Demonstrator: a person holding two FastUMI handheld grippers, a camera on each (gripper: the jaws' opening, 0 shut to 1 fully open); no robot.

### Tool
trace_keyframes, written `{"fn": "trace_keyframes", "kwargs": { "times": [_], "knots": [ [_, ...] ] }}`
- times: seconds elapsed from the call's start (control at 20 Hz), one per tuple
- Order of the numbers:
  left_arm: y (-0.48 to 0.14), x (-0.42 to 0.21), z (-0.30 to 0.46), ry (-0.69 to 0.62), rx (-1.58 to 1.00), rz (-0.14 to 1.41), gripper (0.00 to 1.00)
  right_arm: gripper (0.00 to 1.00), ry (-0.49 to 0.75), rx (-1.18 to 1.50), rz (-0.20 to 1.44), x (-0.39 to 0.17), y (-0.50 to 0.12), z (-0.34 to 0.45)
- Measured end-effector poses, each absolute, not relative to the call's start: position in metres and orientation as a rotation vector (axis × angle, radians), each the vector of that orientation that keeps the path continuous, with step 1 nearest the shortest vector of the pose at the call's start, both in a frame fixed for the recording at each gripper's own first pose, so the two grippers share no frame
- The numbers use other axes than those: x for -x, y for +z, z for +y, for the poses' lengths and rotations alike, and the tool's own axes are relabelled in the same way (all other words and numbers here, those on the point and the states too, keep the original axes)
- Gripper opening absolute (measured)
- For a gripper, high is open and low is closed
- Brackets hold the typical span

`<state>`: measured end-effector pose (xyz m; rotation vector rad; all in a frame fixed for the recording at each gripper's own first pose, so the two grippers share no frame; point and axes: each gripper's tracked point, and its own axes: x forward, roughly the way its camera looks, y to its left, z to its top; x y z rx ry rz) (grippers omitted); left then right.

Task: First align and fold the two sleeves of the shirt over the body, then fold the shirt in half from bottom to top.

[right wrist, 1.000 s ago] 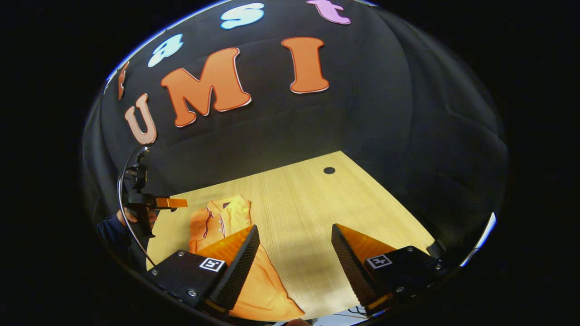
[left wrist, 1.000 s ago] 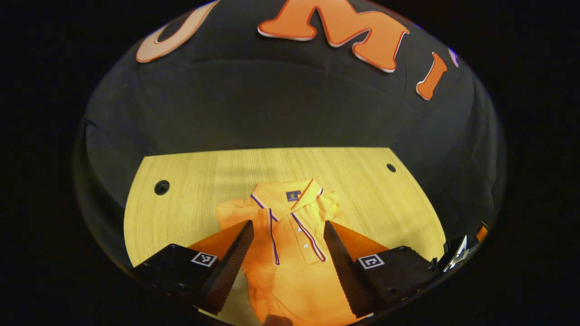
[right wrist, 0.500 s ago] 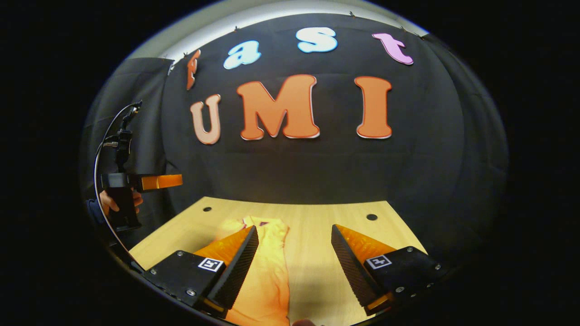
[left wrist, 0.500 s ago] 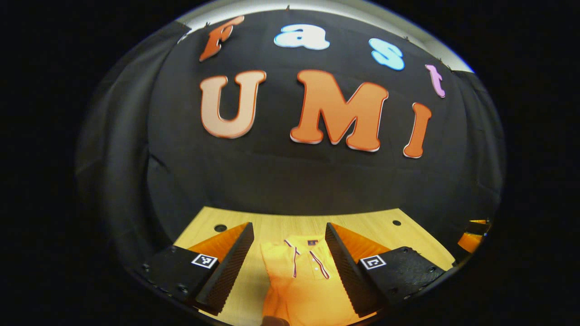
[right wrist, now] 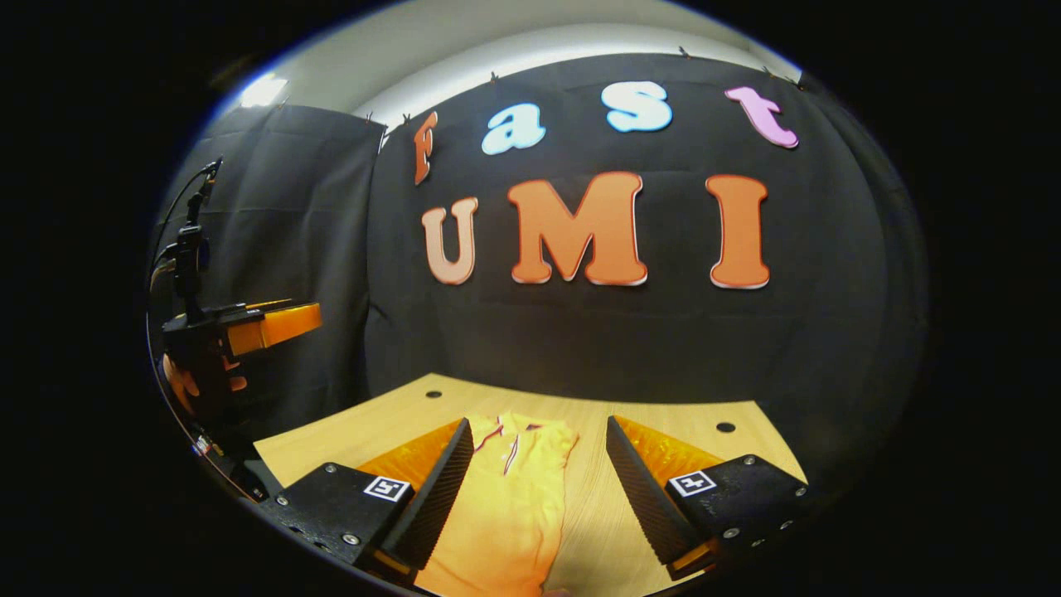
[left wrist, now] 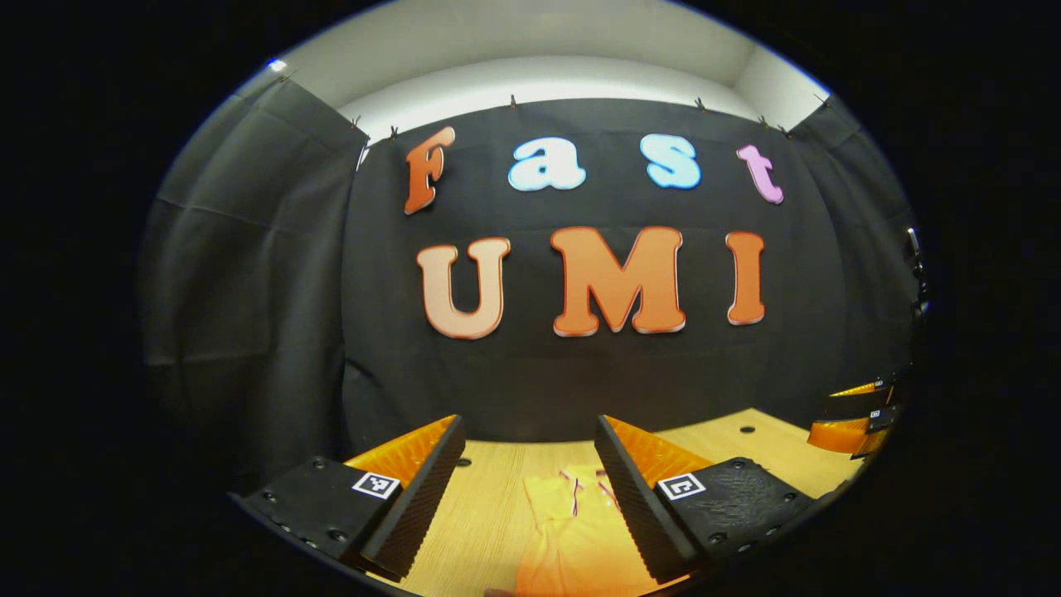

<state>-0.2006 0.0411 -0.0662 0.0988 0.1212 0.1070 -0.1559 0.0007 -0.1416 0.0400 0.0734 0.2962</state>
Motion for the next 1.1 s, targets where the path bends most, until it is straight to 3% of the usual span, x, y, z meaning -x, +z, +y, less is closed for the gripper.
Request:
{"fn": "trace_keyframes", "kwargs": {
  "times": [0.65, 1.1],
  "knots": [
    [-0.308, 0.286, 0.063, 0.049, -0.073, 0.837, 0.98, 0.99, 0.292, -0.05, 0.702, 0.207, -0.347, 0.013],
    [-0.38, 0.32, 0.076, 0.01, -0.027, 1.152, 0.99, 0.99, 0.276, -0.073, 0.929, 0.233, -0.415, 0.018]
  ]
}}
